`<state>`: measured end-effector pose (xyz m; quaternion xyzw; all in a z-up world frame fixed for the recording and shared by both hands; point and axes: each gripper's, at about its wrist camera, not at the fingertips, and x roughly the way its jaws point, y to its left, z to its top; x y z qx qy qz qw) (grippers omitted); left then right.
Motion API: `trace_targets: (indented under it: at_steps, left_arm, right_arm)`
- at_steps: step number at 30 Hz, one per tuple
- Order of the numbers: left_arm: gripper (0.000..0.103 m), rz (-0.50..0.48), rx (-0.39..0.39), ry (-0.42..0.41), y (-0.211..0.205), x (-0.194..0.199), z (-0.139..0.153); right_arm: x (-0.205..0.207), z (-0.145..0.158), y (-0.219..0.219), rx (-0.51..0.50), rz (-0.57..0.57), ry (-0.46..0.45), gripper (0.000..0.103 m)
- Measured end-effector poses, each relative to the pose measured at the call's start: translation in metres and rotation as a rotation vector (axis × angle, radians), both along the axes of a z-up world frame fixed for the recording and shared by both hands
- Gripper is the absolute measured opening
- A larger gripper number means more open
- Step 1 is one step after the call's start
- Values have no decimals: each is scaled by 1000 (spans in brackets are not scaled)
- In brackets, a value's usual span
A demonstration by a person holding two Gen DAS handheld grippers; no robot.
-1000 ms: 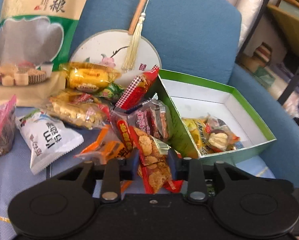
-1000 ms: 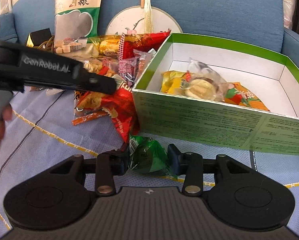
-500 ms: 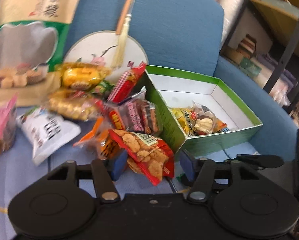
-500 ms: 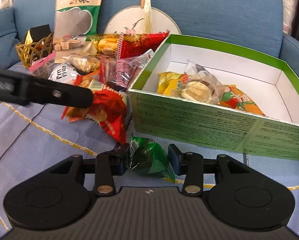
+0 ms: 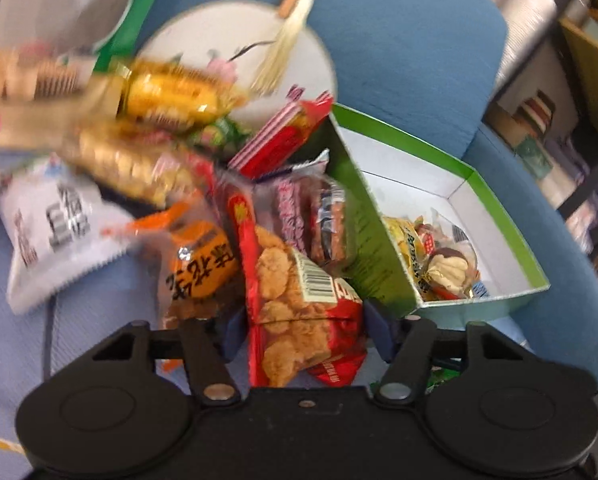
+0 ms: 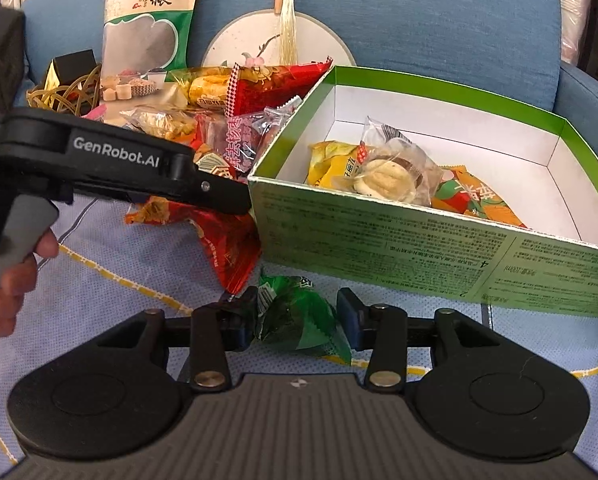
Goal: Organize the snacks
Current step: 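Drop the red cookie bag and green packet into the green box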
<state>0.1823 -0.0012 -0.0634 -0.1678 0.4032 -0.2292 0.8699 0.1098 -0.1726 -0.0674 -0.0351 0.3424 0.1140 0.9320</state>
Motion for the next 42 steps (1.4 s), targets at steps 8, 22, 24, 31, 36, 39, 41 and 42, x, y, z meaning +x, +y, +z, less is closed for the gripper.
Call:
trace_targets:
  at_steps: [8, 22, 24, 31, 36, 39, 41, 42]
  left_arm:
    - [93, -24, 23, -30, -7, -7, 6]
    - [74, -88, 30, -210, 4, -50, 84]
    - [74, -99, 12, -252, -1, -48, 98]
    - [74, -111, 5, -315, -44, -21, 123]
    - [74, -122, 29, -336, -79, 6, 122]
    - [74, -126, 36, -323, -95, 20, 113]
    - [75, -131, 53, -315, -103, 27, 105]
    - [75, -134, 62, -309, -108, 30, 101]
  right_arm:
    - [-1, -1, 0, 12, 35, 9, 65]
    - [-27, 42, -42, 233, -55, -312, 64]
    - [-28, 45, -52, 222, -129, -368, 64]
    - [-1, 44, -92, 168, -347, -385, 65]
    - [8, 38, -107, 160, -400, -359, 65]
    - [11, 36, -106, 129, -409, -359, 65]
    - [15, 33, -106, 116, -414, -350, 65]
    - [17, 31, -106, 116, -418, -342, 65]
